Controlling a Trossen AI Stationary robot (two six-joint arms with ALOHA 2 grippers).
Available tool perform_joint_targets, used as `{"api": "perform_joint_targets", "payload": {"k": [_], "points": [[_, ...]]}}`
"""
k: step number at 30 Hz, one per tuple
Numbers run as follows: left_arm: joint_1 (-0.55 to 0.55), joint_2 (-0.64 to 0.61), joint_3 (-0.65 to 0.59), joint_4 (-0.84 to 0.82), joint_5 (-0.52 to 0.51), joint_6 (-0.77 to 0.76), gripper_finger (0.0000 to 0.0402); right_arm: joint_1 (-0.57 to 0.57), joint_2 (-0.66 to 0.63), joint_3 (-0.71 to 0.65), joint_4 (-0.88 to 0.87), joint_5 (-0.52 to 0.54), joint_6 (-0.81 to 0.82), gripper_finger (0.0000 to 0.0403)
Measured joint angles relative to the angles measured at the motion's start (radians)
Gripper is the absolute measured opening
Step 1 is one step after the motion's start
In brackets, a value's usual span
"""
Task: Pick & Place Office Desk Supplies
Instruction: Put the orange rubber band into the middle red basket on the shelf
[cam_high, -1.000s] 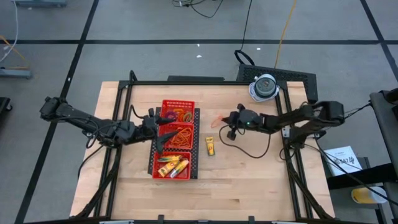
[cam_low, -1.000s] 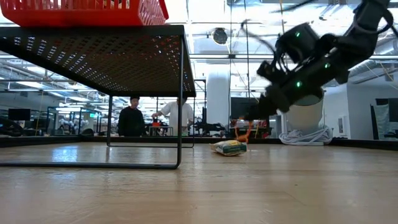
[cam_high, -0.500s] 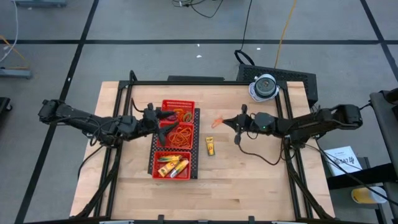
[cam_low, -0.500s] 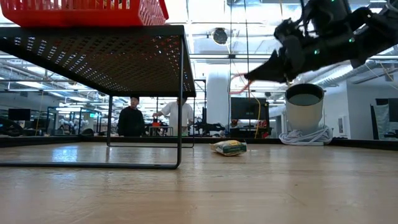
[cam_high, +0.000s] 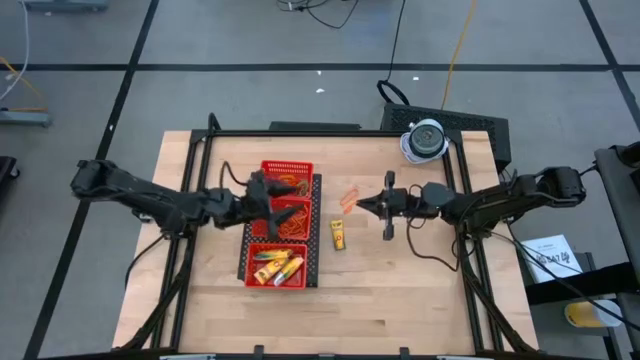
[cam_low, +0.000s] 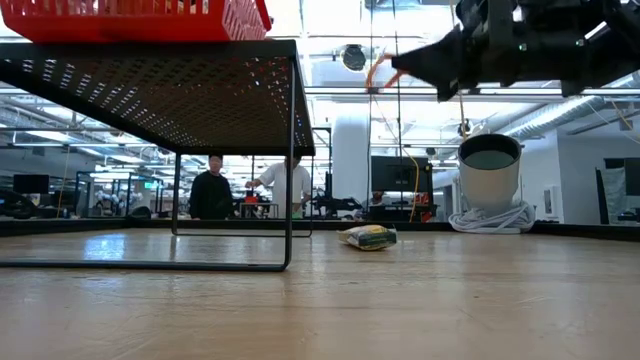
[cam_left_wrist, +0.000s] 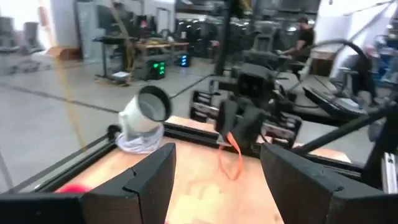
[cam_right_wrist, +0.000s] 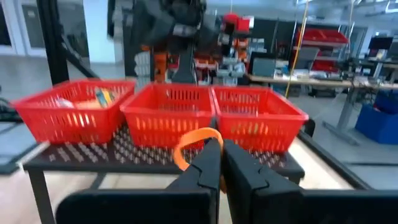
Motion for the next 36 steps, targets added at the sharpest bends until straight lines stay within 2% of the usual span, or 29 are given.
{"api": "perform_joint_targets", "payload": {"k": [4, 14, 19, 29, 31, 36], "points": [[0.004, 0.096, 0.031, 0.072, 0.042, 0.047, 0.0241, 0.004, 0.000, 0.000, 0.057, 0.000, 0.023, 0.0001], [0.004, 0.248, 0.189, 0.005, 0.106, 0.146, 0.0241, 0.004, 0.000, 0.023, 0.177, 0.001, 0.026, 0.0001], [0.005, 0.256, 0.214, -0.009, 0.106, 0.163, 0.0241, 0.015, 0.035, 0.084, 0.167, -0.002, 0.021, 0.0001], [0.005, 0.255, 0.214, -0.030, 0.099, 0.168, 0.0241, 0.018, 0.204, 0.242, 0.169, -0.004, -0.002, 0.0002], [0.005, 0.255, 0.214, -0.032, 0.094, 0.168, 0.0241, 0.018, 0.229, 0.263, 0.169, -0.031, -0.001, 0.0002], [0.005, 0.255, 0.214, -0.043, 0.044, 0.174, 0.0241, 0.019, 0.268, 0.303, 0.174, -0.056, -0.001, 0.0002]]}}
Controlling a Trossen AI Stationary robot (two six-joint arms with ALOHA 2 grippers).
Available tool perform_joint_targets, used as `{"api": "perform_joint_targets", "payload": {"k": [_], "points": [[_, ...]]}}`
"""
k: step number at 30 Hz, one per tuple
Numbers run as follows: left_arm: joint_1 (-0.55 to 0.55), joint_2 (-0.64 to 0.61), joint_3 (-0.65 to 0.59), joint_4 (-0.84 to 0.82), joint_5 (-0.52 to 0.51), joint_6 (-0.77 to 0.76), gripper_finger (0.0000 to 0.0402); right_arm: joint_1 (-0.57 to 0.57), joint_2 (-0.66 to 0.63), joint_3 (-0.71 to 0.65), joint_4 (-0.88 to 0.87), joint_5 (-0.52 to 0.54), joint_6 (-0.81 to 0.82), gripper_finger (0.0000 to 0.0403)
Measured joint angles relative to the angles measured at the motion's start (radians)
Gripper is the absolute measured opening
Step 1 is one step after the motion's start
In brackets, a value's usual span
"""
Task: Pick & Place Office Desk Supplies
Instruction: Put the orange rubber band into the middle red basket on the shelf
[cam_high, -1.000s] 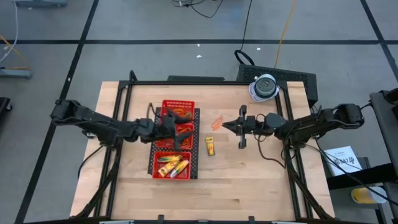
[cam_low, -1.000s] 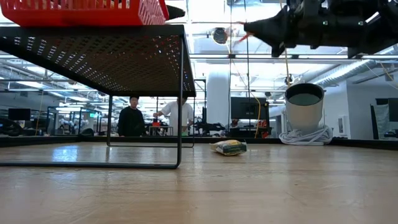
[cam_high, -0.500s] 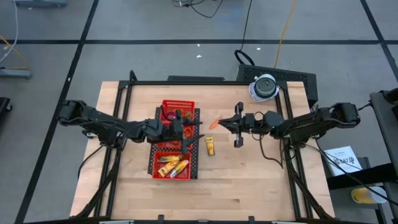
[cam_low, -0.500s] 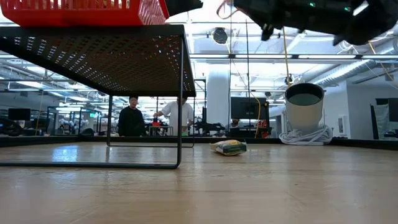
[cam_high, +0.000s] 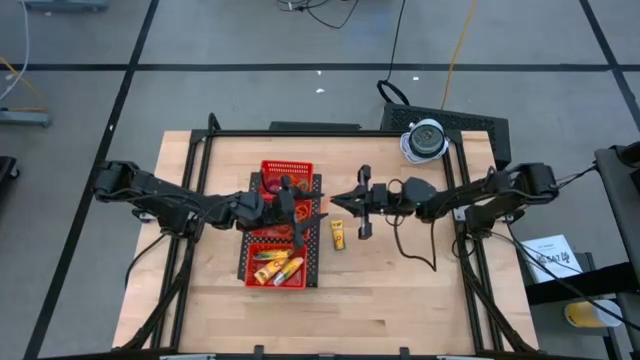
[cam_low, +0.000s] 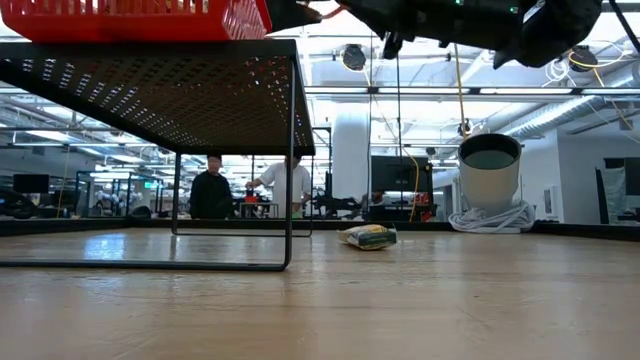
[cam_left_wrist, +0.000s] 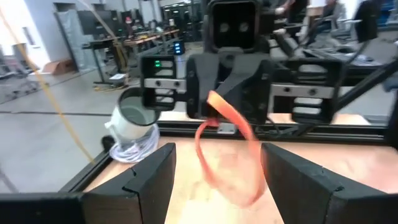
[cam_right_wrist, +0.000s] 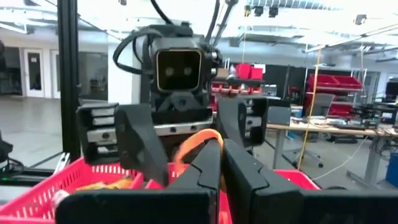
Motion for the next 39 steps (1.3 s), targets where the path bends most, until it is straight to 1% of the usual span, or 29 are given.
{"api": "perform_joint_targets", "payload": {"k": [2, 6, 9, 12, 19, 20, 22, 25, 28, 30, 33, 36, 39], "points": [[0.000, 0.000, 0.000, 0.000, -0.028, 0.001, 0.0241, 0.000, 0.004, 0.001, -0.001, -0.004, 0.000, 0.0002], [0.000, 0.000, 0.000, -0.002, -0.061, 0.010, 0.0240, -0.001, 0.004, 0.001, -0.004, -0.046, 0.000, 0.0002], [0.000, 0.000, 0.000, -0.009, -0.063, 0.024, 0.0223, 0.000, 0.004, 0.001, -0.005, -0.050, 0.000, 0.0002], [0.000, 0.000, 0.000, -0.008, -0.062, 0.027, 0.0177, -0.001, 0.004, 0.001, -0.012, -0.050, 0.000, 0.0002], [0.000, 0.000, -0.001, -0.023, -0.053, 0.057, 0.0031, 0.000, 0.004, 0.001, -0.031, -0.050, -0.001, 0.0002], [0.000, 0.000, -0.001, -0.023, -0.052, 0.057, 0.0016, 0.000, 0.004, 0.001, -0.031, -0.049, -0.003, 0.0002], [0.000, 0.000, -0.001, -0.021, -0.043, 0.057, 0.0009, 0.000, 0.004, 0.001, -0.040, -0.048, -0.005, 0.0007], [0.000, -0.001, -0.001, -0.022, -0.019, 0.057, 0.0016, -0.001, 0.004, 0.001, -0.072, -0.047, -0.007, 0.0037], [0.000, -0.001, -0.001, -0.022, -0.004, 0.057, 0.0008, -0.006, -0.019, 0.000, -0.125, -0.038, -0.007, 0.0084], [-0.001, -0.002, -0.001, -0.029, -0.004, 0.057, 0.0005, -0.009, -0.046, 0.000, -0.175, -0.001, -0.005, 0.0116], [0.000, -0.024, -0.001, -0.062, -0.004, 0.053, 0.0012, -0.010, -0.104, 0.000, -0.282, 0.060, -0.019, 0.0156], [0.000, -0.059, -0.002, -0.123, -0.002, 0.046, 0.0006, -0.009, -0.174, 0.000, -0.392, 0.092, -0.036, 0.0185], [0.000, -0.106, -0.002, -0.178, -0.002, 0.019, 0.0007, -0.009, -0.241, 0.000, -0.510, 0.142, -0.037, 0.0203]]}}
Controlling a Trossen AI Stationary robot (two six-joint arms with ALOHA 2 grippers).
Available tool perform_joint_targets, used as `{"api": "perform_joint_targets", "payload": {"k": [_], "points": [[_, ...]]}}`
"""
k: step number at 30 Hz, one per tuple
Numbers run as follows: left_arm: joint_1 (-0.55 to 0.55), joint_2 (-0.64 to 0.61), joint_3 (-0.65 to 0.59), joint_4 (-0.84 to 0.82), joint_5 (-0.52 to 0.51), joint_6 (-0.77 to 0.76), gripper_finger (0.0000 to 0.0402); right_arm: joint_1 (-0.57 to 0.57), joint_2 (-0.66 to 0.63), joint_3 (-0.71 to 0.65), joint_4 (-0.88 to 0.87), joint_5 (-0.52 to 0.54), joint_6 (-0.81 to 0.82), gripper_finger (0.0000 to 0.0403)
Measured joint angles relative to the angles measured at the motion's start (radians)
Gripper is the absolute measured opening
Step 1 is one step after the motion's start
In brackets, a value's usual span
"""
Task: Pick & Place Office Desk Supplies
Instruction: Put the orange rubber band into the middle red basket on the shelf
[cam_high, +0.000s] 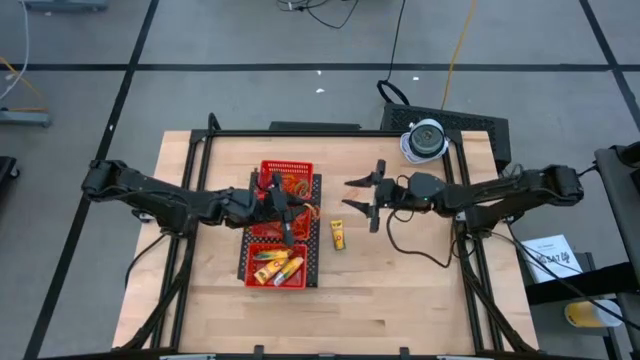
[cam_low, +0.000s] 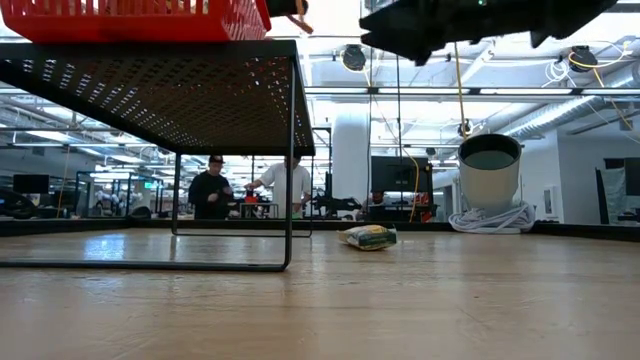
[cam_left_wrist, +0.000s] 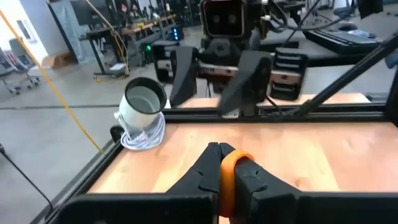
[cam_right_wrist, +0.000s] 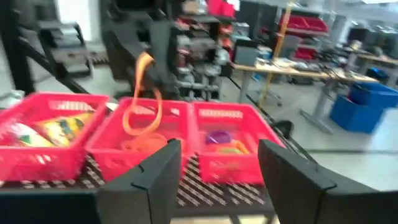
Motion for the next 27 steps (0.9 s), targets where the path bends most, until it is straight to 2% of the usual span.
{"api": "perform_joint_targets", "payload": {"k": [5, 7, 11, 19, 27], "points": [[-0.009, -0.102, 0.001, -0.138, 0.000, -0.059, 0.0007, 0.000, -0.083, -0.001, -0.163, 0.085, 0.003, 0.0212], [-0.016, -0.140, -0.001, -0.198, 0.000, -0.084, 0.0004, 0.000, -0.102, -0.023, -0.166, 0.103, 0.004, 0.0211], [-0.026, -0.200, -0.046, -0.225, 0.001, -0.128, 0.0004, 0.000, -0.114, -0.092, -0.070, 0.105, 0.011, 0.0205], [-0.047, -0.269, -0.227, -0.091, 0.001, -0.241, 0.0003, -0.001, -0.113, -0.230, 0.155, 0.105, 0.009, 0.0201], [-0.055, -0.266, -0.257, -0.080, 0.001, -0.312, 0.0010, -0.021, -0.113, -0.288, 0.252, 0.105, 0.011, 0.0200]]}}
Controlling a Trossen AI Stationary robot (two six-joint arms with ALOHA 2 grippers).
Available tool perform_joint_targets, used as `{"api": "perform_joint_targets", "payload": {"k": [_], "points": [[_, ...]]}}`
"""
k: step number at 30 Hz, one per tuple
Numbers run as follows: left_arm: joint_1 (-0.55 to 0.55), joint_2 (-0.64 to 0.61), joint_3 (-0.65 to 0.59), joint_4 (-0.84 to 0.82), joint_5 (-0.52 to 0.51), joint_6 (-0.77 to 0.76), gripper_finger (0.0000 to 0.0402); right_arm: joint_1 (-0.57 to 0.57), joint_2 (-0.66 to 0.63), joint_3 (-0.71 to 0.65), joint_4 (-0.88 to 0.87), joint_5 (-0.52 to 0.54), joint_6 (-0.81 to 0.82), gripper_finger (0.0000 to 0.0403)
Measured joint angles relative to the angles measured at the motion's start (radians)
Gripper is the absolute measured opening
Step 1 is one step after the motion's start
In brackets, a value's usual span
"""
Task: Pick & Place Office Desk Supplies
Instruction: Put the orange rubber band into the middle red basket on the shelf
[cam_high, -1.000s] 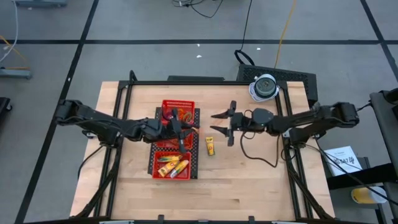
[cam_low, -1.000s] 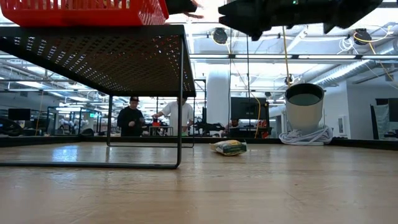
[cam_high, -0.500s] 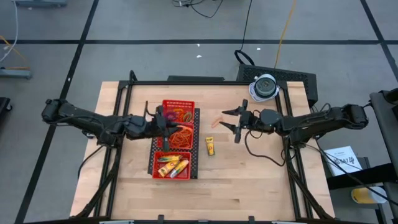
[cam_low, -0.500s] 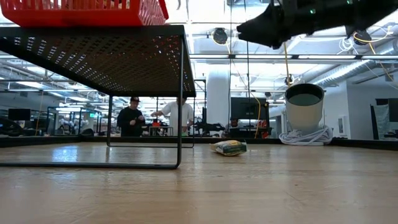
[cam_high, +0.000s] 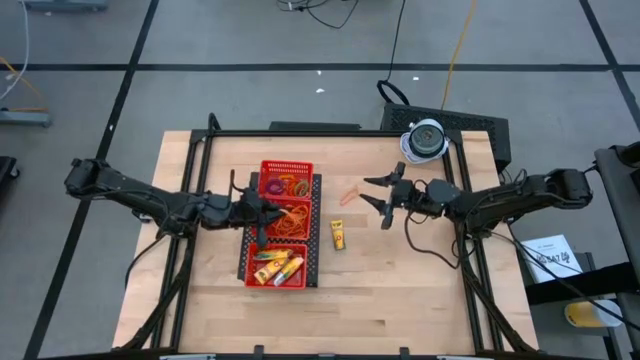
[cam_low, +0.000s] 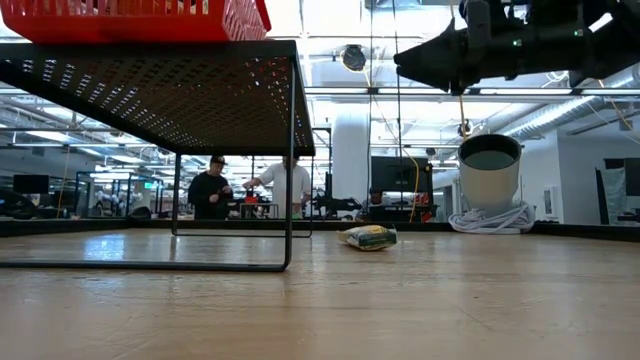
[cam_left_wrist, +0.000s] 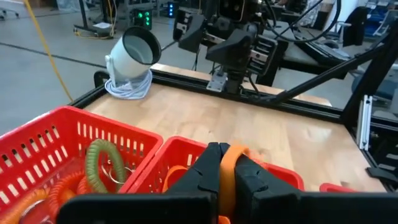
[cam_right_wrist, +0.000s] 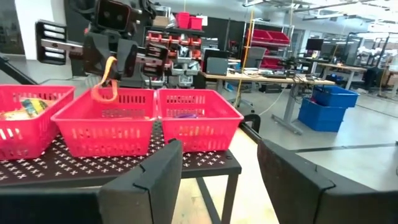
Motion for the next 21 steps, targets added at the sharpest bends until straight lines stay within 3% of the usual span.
{"api": "perform_joint_targets", "payload": {"k": [8, 21], "points": [[0.002, 0.007, 0.000, -0.001, 0.001, -0.092, 0.0036, -0.002, 0.000, -0.001, -0.008, -0.003, 0.000, 0.0197], [0.021, 0.007, 0.000, -0.033, -0.001, -0.287, 0.0229, -0.003, 0.000, -0.001, -0.008, -0.004, 0.027, 0.0197]]}}
